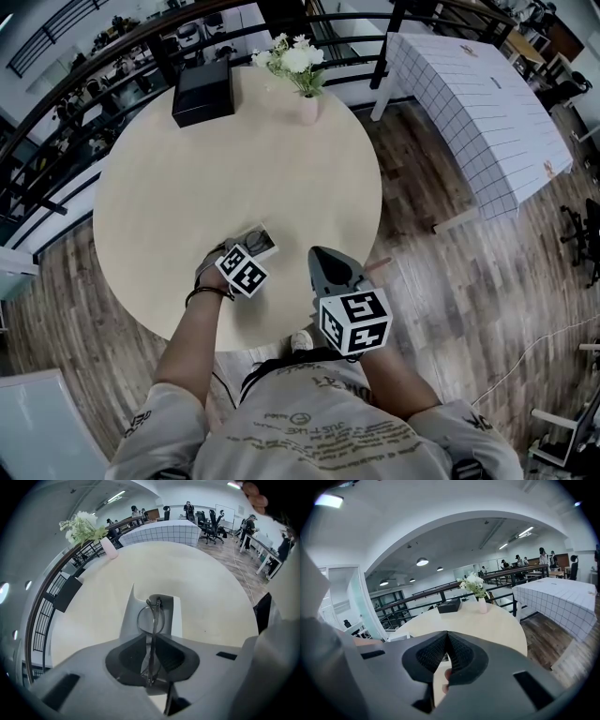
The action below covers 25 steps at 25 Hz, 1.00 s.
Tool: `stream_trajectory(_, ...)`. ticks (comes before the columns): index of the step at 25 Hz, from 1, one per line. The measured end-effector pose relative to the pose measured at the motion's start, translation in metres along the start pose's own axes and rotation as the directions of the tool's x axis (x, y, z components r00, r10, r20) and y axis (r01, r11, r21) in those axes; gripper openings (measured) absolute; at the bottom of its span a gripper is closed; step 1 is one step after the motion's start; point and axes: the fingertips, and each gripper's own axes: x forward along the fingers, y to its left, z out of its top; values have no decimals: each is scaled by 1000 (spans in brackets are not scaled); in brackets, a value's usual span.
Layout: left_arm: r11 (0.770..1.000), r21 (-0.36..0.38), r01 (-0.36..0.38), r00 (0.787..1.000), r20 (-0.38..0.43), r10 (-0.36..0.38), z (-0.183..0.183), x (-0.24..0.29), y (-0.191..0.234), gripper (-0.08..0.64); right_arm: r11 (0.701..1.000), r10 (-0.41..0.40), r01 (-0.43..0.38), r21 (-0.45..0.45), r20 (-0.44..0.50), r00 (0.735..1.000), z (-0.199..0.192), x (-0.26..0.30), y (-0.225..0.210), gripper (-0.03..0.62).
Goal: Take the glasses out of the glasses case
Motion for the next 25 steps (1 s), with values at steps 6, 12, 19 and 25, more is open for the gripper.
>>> stream_trajectory(6,999,-11,37,999,2,-37,1,2,-4,27,1000,-7,7,0,-10,1000,-1,-1,-3,11)
stream_trajectory(12,997,-54,60,997,46,-57,4,-8,-4,26,1000,1,-1,-6,-17,1000,-3,1,0,11)
stream_trajectory(19,998,-51,22,995,102,-16,7,-39,-2,25,999,33,-33,-27,-6,999,0,2,17,11)
stream_trajectory(25,986,-165,39,962,274,8,29,-91,-3,25,998,51,-50,-49,3,999,2,0,33,11)
